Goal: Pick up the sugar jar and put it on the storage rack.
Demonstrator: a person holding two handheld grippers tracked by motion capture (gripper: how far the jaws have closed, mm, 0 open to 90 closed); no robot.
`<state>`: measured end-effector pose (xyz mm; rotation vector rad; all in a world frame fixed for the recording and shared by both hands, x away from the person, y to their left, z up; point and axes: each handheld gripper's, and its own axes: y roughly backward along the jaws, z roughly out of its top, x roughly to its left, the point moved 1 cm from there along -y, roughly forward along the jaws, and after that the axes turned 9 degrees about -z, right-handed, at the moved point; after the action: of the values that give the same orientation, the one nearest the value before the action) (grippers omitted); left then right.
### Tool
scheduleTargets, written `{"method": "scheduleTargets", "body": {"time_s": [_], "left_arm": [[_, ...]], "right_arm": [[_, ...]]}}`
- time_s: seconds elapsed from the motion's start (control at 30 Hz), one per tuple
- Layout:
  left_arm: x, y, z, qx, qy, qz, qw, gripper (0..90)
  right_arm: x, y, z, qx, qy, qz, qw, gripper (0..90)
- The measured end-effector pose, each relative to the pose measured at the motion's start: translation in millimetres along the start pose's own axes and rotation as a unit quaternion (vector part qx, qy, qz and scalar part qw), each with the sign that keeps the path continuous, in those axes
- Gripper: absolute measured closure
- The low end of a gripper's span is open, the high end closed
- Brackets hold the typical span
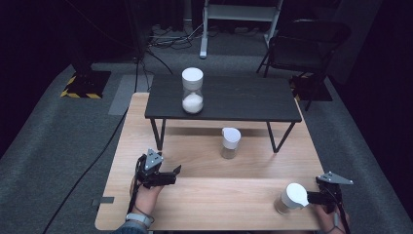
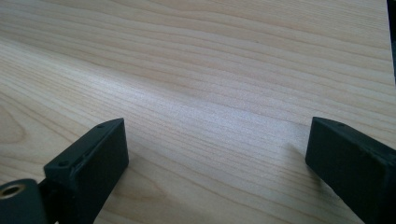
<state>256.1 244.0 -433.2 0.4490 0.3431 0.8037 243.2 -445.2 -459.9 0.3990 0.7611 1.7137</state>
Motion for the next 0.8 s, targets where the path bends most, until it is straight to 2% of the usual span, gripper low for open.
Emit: {"method": "scheduleTargets", "body": {"time_s": [0.27,0.8], "left_arm": [[0.4,-2.9,-6.9,0.011,0.003,0.010,0.9999,10.9],[0.2,-11.6,-13.3,0.038,0.007,0.013,0.9992,11.0]], "right_arm": [[0.0,0.0,0.0,0.000,0.000,0.000,1.0000,5.6],[0.0,0.0,0.0,0.000,0.000,0.000,1.0000,5.6]]}}
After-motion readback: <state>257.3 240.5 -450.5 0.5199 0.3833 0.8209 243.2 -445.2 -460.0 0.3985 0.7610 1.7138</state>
